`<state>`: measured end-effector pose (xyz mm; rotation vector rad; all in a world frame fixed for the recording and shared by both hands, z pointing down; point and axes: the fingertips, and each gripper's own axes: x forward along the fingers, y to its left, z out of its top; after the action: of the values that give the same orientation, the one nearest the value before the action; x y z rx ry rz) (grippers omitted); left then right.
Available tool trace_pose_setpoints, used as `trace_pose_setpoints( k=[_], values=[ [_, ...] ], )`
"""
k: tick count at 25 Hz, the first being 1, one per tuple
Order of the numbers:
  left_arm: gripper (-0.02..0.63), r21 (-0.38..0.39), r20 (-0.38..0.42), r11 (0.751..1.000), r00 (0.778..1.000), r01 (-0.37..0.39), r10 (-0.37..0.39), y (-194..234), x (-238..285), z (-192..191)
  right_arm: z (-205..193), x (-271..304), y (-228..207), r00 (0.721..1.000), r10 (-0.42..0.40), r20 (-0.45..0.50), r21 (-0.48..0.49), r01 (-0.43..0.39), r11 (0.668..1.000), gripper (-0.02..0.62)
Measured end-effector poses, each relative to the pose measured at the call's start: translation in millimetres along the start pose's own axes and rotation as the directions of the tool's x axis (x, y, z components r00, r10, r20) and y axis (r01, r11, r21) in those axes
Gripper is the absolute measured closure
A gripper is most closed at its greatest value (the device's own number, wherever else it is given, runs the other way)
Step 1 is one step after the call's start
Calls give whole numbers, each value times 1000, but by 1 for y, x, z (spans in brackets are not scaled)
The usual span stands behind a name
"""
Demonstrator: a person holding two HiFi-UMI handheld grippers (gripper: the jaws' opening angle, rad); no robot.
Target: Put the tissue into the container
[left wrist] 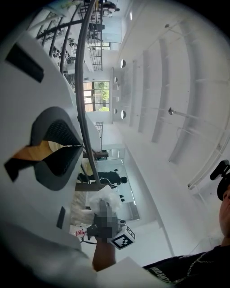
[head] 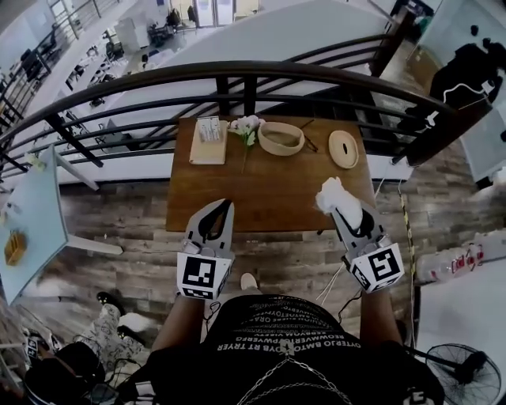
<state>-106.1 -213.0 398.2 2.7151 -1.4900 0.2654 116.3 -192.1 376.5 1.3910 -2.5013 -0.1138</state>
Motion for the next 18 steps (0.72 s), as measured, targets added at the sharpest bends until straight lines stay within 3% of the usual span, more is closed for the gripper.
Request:
trace_pose_setpoints(
  k=[11, 18],
  values=[
    [575, 2, -7, 998, 998, 59, -59, 18, 38, -3, 3, 38, -22, 999, -36, -2, -3, 36, 999, 471],
    [575, -2, -34, 999, 999, 37, -37, 36, 77, -5, -19, 77, -53, 1000, -19, -13, 44, 20, 999, 471]
  ],
)
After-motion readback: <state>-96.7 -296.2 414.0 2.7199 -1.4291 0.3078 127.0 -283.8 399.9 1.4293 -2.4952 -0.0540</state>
